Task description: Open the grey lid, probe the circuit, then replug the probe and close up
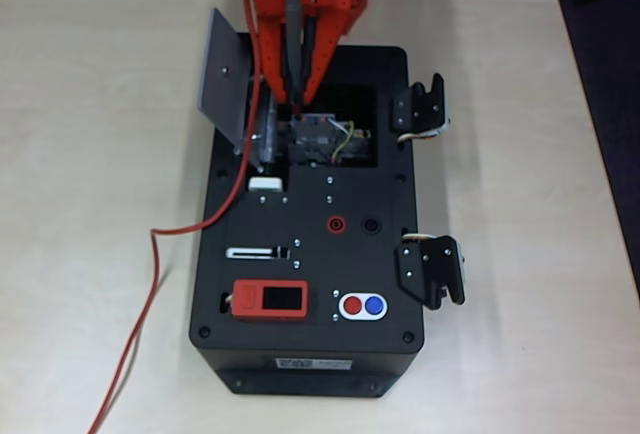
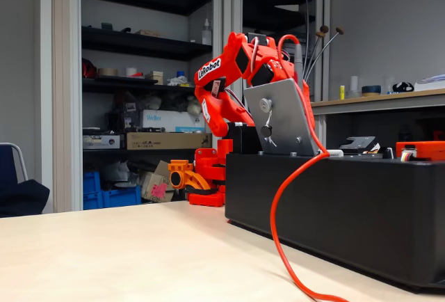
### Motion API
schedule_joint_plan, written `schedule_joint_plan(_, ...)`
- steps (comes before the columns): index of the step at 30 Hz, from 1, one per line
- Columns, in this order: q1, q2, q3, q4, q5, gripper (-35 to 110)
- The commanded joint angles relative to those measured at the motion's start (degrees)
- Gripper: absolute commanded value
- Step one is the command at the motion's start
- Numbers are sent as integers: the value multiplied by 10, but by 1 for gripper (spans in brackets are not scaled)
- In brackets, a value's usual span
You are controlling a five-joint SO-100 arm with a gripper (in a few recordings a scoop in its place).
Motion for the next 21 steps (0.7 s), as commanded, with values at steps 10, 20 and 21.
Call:
schedule_joint_plan(10, 11, -25, 11, -29, -1, 0)
schedule_joint_plan(20, 2, -28, 6, -30, 7, 0)
schedule_joint_plan(21, 1, -28, 6, -29, 8, 0)
